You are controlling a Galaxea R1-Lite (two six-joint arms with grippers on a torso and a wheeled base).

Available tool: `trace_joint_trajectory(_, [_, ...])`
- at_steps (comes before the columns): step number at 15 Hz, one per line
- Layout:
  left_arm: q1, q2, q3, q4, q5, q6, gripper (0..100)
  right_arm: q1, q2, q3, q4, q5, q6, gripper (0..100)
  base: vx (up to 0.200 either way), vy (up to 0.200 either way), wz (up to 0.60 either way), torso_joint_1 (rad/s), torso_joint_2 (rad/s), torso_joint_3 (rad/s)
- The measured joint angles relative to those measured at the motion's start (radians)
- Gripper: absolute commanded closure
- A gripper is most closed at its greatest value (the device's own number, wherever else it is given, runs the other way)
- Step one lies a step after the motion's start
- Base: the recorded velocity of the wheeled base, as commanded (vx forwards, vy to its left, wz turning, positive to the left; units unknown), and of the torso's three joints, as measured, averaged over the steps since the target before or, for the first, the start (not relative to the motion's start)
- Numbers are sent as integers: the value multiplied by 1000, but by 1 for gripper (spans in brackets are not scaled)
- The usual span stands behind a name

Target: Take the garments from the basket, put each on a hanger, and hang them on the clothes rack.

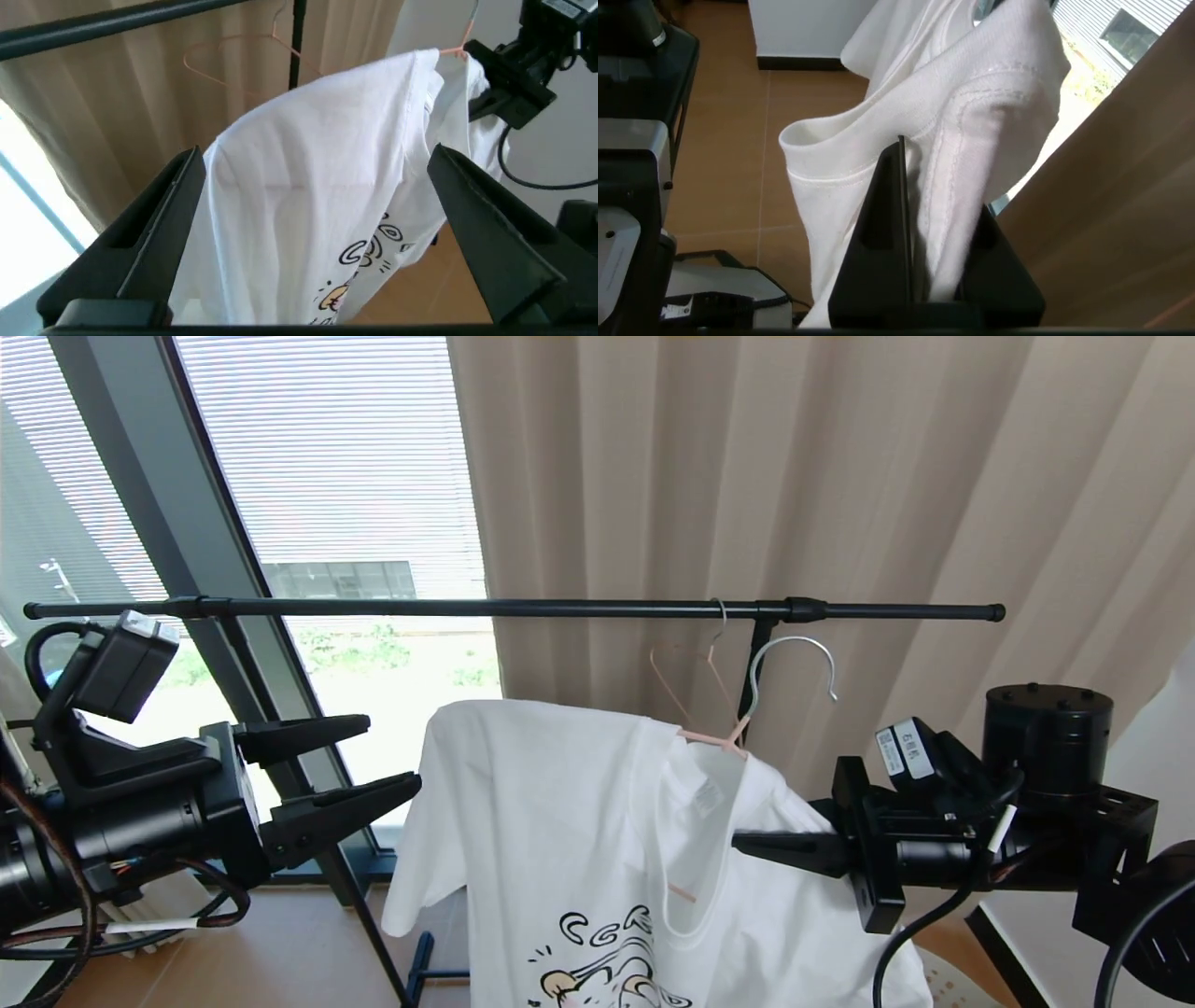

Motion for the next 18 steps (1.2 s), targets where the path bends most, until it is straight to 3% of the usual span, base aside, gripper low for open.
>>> trace_joint_trajectory(5, [64,129,25,-10,-11,5,0,-1,-36,12,0,1,0,100,0,0,0,0,0,0])
trace_joint_trajectory(18, [97,293,-14,-13,-5,0,0,7,-67,31,-1,0,-15,100,0,0,0,0,0,0])
